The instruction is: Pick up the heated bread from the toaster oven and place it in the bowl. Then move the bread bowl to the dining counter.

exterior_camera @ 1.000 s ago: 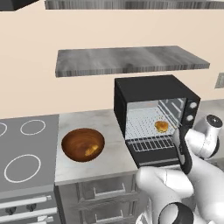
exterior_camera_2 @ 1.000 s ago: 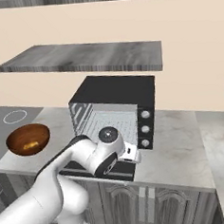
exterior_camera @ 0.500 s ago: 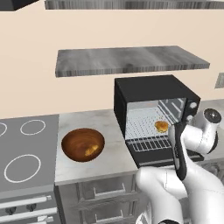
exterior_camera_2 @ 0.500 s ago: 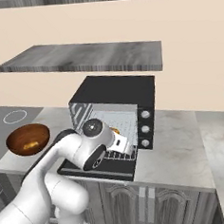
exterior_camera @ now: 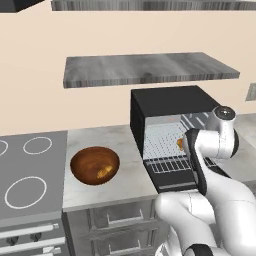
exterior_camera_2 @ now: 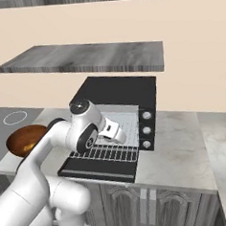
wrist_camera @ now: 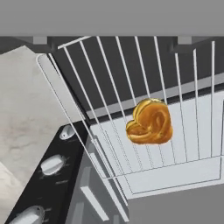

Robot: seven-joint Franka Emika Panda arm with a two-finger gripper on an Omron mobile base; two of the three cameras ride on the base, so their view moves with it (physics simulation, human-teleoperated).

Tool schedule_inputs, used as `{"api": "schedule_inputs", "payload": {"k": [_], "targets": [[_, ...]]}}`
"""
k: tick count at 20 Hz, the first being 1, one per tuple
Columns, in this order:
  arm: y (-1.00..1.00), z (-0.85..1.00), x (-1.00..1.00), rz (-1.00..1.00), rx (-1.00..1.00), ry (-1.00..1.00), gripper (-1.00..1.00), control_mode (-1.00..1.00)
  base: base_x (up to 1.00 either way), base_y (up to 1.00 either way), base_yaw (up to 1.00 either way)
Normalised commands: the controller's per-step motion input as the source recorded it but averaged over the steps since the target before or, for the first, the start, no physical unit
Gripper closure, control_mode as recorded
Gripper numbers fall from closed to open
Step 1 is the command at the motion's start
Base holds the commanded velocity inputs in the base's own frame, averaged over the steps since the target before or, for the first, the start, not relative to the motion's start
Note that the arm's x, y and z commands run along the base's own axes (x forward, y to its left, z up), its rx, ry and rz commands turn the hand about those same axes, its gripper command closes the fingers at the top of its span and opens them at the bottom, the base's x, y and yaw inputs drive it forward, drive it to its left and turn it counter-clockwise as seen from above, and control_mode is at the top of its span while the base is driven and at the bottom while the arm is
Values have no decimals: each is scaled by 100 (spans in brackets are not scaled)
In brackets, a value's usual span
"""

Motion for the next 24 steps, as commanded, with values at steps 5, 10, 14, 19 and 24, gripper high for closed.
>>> {"api": "schedule_inputs", "payload": {"k": [5, 10, 14, 19, 24], "targets": [[0, 0, 0, 0, 0, 0, -100, -100, 0, 0, 0], [0, 0, 0, 0, 0, 0, -100, -100, 0, 0, 0], [1, 0, 5, 0, 0, 0, -100, -100, 0, 0, 0], [35, 0, 21, 2, -3, 4, -100, -100, 0, 0, 0], [27, 0, 25, 1, -4, 1, -100, -100, 0, 0, 0]]}}
